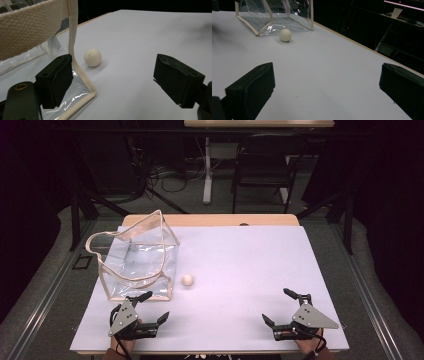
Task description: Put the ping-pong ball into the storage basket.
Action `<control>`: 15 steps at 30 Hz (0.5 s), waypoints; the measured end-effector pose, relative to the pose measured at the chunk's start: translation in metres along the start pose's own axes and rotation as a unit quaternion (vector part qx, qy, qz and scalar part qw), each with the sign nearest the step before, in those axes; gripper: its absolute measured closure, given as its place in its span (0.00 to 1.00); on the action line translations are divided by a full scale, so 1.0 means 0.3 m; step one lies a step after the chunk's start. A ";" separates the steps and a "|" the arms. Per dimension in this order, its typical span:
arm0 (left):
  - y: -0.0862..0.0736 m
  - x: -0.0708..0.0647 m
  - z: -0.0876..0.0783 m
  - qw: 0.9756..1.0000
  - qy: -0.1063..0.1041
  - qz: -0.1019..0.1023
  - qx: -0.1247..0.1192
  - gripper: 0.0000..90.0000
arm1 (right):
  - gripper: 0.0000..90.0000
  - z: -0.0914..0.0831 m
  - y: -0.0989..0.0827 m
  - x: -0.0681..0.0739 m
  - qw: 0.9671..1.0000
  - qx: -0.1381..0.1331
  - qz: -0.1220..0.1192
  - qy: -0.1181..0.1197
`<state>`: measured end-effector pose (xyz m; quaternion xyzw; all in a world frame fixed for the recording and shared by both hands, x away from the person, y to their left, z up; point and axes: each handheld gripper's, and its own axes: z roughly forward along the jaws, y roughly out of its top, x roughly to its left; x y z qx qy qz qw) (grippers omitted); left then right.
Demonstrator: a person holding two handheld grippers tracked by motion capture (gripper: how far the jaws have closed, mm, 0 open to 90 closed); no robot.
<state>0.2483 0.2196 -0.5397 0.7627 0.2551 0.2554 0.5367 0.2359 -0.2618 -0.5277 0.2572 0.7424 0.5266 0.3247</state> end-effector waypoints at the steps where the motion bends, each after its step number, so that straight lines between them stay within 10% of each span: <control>1: 0.000 0.000 0.001 1.000 -0.001 0.000 0.002 0.18 | 0.00 0.000 0.000 -0.001 1.000 0.000 0.000 0.002; 15: 0.000 -0.002 0.012 1.000 -0.008 0.003 0.009 0.18 | 0.00 0.021 -0.001 -0.003 1.000 0.014 0.003 0.006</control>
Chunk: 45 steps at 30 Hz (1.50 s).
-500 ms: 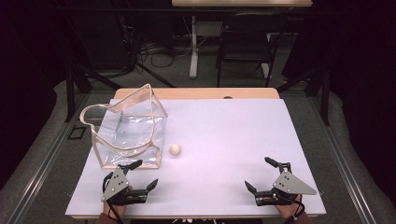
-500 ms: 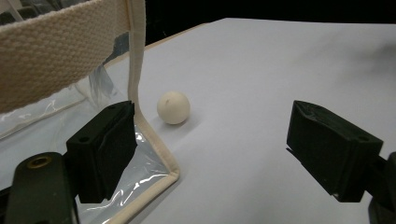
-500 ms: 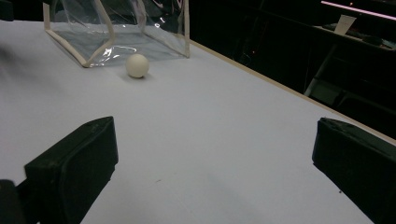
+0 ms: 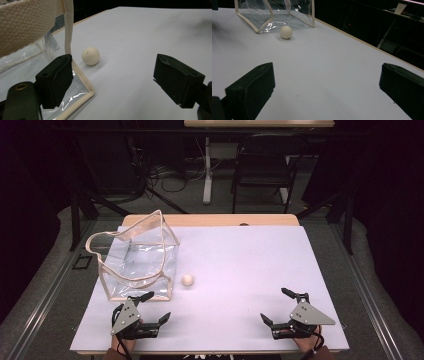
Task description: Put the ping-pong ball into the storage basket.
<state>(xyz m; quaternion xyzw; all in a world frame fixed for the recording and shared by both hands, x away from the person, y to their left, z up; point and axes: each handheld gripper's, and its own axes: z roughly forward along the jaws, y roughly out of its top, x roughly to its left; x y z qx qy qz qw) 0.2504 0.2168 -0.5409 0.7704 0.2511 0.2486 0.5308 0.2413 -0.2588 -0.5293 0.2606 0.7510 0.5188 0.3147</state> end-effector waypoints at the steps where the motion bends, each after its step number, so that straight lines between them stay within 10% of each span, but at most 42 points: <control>1: 0.000 0.000 0.001 1.000 0.000 0.000 0.001 0.18 | 0.00 0.000 0.000 0.000 1.000 0.000 0.000 0.000; 45: 0.000 -0.003 0.015 1.000 -0.013 0.012 0.009 0.18 | 0.00 0.144 0.082 0.005 0.997 0.066 -0.001 0.047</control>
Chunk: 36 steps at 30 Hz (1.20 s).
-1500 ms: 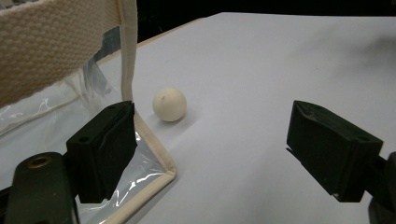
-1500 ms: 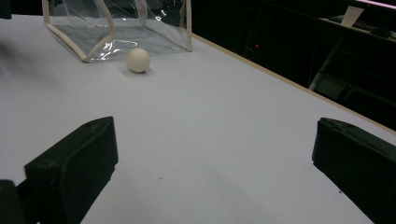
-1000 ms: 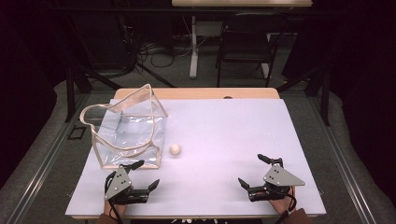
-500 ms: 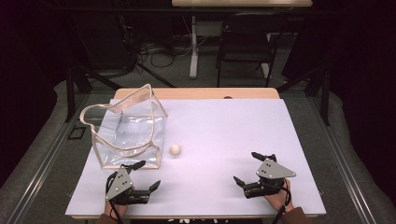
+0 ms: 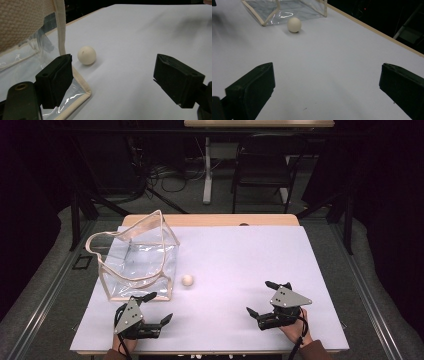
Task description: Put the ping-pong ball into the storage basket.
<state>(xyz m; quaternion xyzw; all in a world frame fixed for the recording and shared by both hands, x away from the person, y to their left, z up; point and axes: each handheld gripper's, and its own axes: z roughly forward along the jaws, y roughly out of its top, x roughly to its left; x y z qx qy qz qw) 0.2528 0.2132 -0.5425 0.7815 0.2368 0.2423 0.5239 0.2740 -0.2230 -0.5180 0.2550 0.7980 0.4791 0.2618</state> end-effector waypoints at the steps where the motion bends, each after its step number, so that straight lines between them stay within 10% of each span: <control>1: 0.000 0.000 0.001 1.000 0.002 0.000 0.000 0.18 | 0.00 0.004 0.003 -0.001 1.000 0.001 0.000 0.001; 36: -0.003 0.001 -0.008 1.000 0.007 -0.002 -0.002 0.18 | 0.00 0.167 0.074 0.006 0.996 0.065 -0.007 0.062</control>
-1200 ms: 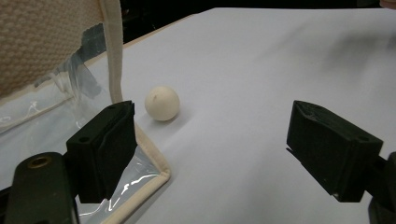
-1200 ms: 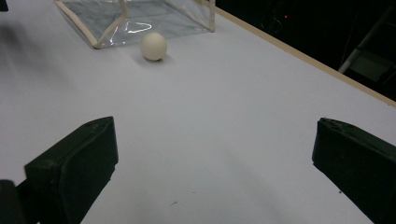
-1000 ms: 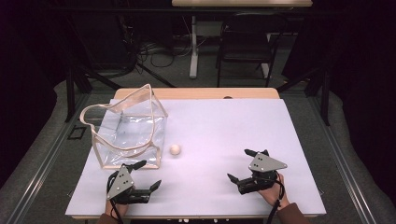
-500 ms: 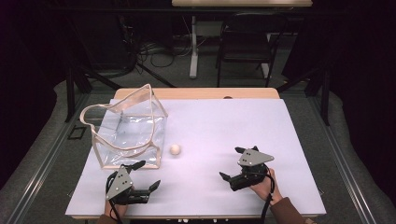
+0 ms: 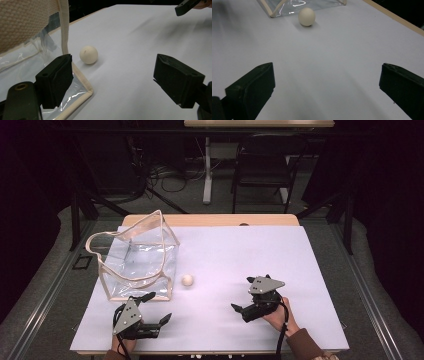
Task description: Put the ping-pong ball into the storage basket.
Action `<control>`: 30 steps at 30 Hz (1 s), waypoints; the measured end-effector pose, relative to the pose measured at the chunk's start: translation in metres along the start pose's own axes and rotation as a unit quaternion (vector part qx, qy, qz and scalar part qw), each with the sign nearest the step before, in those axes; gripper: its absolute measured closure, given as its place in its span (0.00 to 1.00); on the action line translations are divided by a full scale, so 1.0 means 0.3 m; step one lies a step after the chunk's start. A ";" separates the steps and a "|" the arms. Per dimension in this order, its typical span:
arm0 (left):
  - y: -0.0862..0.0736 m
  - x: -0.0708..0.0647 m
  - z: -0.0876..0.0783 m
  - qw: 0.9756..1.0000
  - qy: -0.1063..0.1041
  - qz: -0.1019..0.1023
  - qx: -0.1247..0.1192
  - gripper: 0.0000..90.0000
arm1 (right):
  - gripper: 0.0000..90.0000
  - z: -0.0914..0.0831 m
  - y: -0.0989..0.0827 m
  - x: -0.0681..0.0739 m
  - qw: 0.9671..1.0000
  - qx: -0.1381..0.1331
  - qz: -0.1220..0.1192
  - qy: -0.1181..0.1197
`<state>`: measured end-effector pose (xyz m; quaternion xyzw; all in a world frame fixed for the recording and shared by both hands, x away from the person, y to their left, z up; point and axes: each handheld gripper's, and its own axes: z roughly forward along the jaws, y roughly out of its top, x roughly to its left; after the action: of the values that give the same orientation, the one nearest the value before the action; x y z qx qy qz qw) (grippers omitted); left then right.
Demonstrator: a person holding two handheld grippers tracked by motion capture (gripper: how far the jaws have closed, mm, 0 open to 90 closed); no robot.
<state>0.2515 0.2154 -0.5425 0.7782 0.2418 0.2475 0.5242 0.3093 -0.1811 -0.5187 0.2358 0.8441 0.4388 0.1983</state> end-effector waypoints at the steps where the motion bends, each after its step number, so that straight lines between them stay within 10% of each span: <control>1: 0.000 0.000 0.000 1.000 0.000 0.000 0.000 0.18 | 0.00 0.000 0.000 0.000 1.000 0.000 0.000 0.000; 30: 0.001 -0.005 -0.002 1.000 -0.001 0.007 0.003 0.18 | 0.00 0.090 0.071 -0.016 0.999 0.030 -0.017 0.024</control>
<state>0.2501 0.2147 -0.5422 0.7818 0.2367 0.2494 0.5201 0.3325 -0.1556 -0.5149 0.2171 0.8653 0.4150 0.1785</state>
